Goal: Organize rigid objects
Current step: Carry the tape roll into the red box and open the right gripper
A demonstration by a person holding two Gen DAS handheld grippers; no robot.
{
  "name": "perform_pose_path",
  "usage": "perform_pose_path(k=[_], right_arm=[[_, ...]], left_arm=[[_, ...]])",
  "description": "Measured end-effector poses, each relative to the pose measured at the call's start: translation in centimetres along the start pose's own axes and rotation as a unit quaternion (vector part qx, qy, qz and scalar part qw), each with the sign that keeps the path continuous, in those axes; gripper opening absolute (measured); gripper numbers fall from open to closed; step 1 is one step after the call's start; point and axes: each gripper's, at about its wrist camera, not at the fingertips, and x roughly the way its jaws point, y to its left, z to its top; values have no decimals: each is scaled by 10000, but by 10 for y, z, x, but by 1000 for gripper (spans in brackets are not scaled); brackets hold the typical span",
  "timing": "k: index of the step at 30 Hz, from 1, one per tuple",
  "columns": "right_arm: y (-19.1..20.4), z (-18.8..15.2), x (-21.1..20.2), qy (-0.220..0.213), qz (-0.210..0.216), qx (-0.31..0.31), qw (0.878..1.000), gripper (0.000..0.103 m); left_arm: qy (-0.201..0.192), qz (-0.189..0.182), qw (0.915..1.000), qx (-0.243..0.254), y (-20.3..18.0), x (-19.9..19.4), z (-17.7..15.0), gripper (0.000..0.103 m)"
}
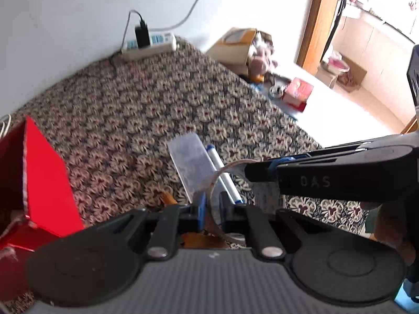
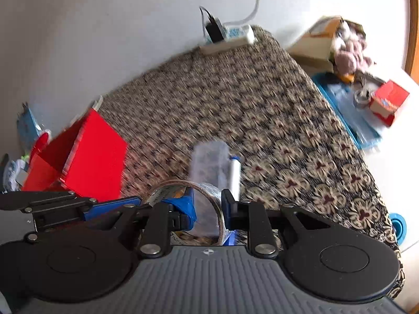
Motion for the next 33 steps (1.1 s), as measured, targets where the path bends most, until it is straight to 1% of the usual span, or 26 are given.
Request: perform_pose_path(k=[5, 8, 11, 15, 18, 21, 25, 29, 32, 33], right_arm=[[43, 20, -9, -418, 160, -180, 9988, 3], [77, 32, -6, -674, 391, -355, 9963, 3], [111, 43, 7, -809, 669, -458, 9934, 3], [154, 53, 34, -809, 1095, -520, 9893, 3], [186, 50, 59, -728, 1273, -713, 9866, 3], [215, 48, 91, -473, 1443, -817, 9850, 3], [246, 37, 133, 70, 1498, -848, 9850, 3], [265, 21, 169, 685, 1398, -802, 9846, 3], [277, 10, 189, 1191, 1339, -730, 9811, 3], [280, 7, 189, 1312, 1339, -712, 9797, 3]], left_arm=[[-597, 37, 9982, -74, 25, -43, 6, 8], [-935, 186, 9954, -128, 48, -70, 8, 8], [-1254, 379, 9912, -214, 77, -98, 9, 8], [-1572, 711, 9842, -408, 120, -128, 8, 8], [-1672, 987, 9791, -609, 155, -144, 0, 8], [-1649, 1184, 9757, -822, 190, -153, -12, 8], [-1451, 1469, 9722, -1108, 236, -153, -29, 8], [-1096, 1492, 9723, -1424, 276, -140, -47, 8], [-817, 1481, 9733, -1554, 300, -123, -60, 8], [-729, 1492, 9729, -1606, 307, -118, -64, 8]])
